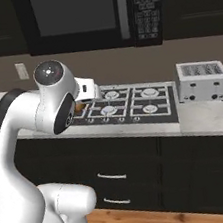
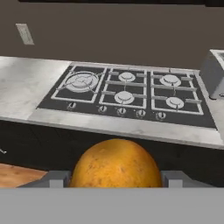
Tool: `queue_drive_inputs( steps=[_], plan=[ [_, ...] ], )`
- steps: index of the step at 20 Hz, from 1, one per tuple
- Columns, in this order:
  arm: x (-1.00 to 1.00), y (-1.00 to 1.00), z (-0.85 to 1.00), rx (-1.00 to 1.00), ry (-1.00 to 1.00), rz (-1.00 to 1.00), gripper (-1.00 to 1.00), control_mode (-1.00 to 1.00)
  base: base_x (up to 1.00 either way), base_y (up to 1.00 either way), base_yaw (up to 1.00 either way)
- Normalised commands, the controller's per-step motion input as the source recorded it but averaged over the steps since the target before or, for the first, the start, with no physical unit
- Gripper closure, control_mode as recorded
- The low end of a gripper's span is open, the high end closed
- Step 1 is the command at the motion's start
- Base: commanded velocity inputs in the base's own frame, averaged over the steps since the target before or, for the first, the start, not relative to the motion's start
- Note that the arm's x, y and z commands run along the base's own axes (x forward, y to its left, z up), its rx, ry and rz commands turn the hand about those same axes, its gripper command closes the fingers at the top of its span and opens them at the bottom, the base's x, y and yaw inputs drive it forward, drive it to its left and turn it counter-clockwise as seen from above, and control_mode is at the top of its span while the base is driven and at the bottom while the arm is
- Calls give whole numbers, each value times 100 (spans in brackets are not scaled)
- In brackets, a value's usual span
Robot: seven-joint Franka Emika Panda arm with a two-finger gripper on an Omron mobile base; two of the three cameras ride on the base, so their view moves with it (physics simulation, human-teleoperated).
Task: Pick the mango and banana from the fridge and place them inside the tupperware on the counter.
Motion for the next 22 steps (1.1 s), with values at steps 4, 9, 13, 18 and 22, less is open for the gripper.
queue_drive_inputs(
  steps=[4, 9, 13, 18, 22],
  plan=[
    [0, 0, 0, 0, 0, 0, 100, 100, 16, 100, 0],
    [0, 0, 0, 0, 0, 0, 100, 100, 31, 100, 0],
    [0, 0, 0, 0, 0, 0, 100, 100, 28, 100, 0],
    [0, 0, 0, 0, 0, 0, 100, 100, 35, 100, 0],
    [0, 0, 0, 0, 0, 0, 100, 100, 39, 100, 0]
  ],
)
